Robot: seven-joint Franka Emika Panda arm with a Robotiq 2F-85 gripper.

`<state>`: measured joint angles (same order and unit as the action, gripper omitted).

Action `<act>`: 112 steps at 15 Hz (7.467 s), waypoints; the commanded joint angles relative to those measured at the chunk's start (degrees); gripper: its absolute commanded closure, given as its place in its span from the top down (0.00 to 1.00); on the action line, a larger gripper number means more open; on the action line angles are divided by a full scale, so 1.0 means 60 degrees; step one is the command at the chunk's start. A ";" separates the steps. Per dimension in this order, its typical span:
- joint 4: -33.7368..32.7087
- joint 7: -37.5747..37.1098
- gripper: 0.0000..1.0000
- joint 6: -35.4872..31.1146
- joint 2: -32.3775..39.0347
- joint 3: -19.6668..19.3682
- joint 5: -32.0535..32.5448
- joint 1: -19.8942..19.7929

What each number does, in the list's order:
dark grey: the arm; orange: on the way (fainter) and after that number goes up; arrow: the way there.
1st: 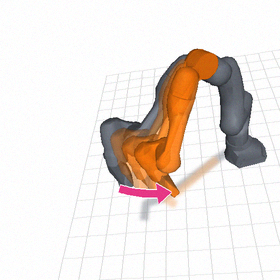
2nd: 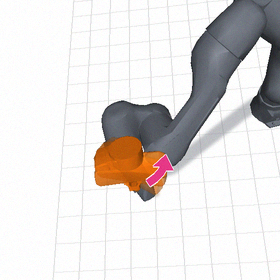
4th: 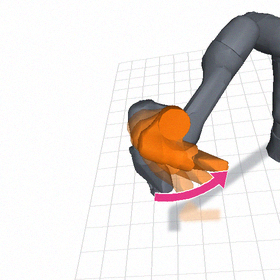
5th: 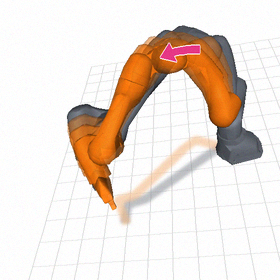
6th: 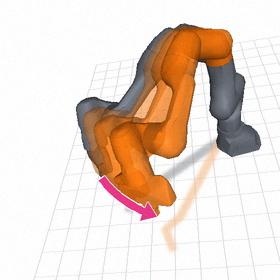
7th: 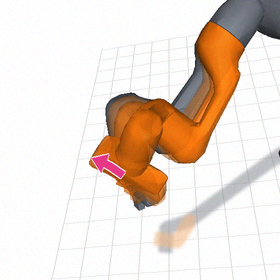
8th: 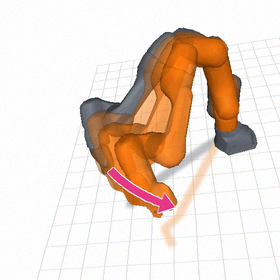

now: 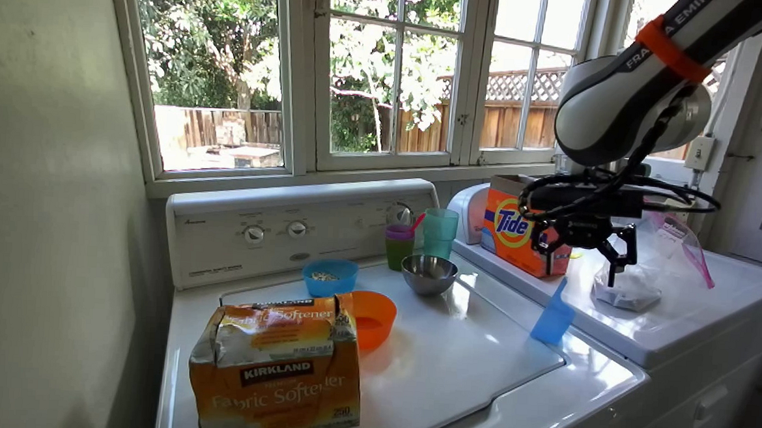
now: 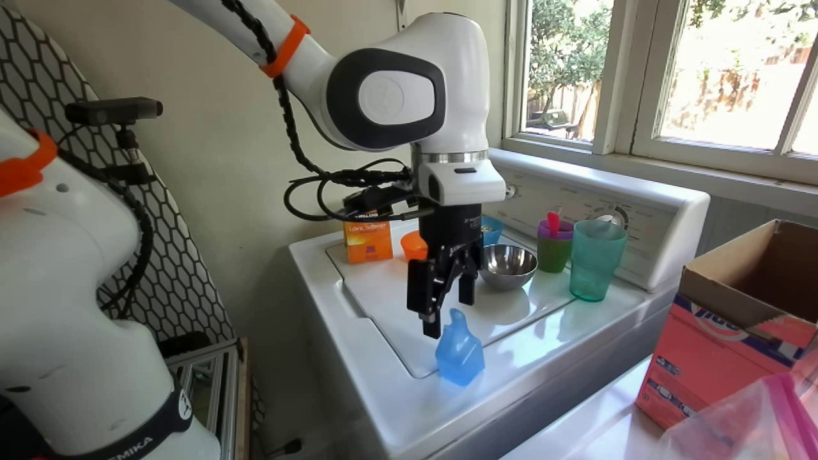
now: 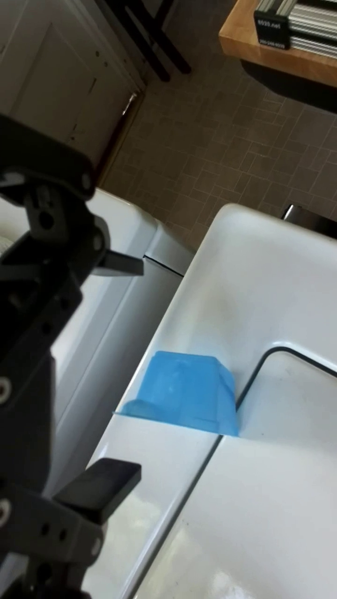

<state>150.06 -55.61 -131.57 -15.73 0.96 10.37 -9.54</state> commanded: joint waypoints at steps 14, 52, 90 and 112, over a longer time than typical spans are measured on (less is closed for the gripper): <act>-0.0024 0.0145 0.45 -0.0208 0.0559 -0.0068 0.0057 0.0041; -0.1953 0.1537 0.02 0.0940 -0.3304 -0.0793 0.0952 -0.1818; -0.8303 0.4042 0.02 0.3362 0.2268 -0.3029 0.0718 -0.2077; -0.8505 0.3477 0.02 0.4834 0.3294 -0.3236 0.0625 -0.1660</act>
<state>99.07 -35.53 -104.56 5.47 -17.59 14.00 -20.33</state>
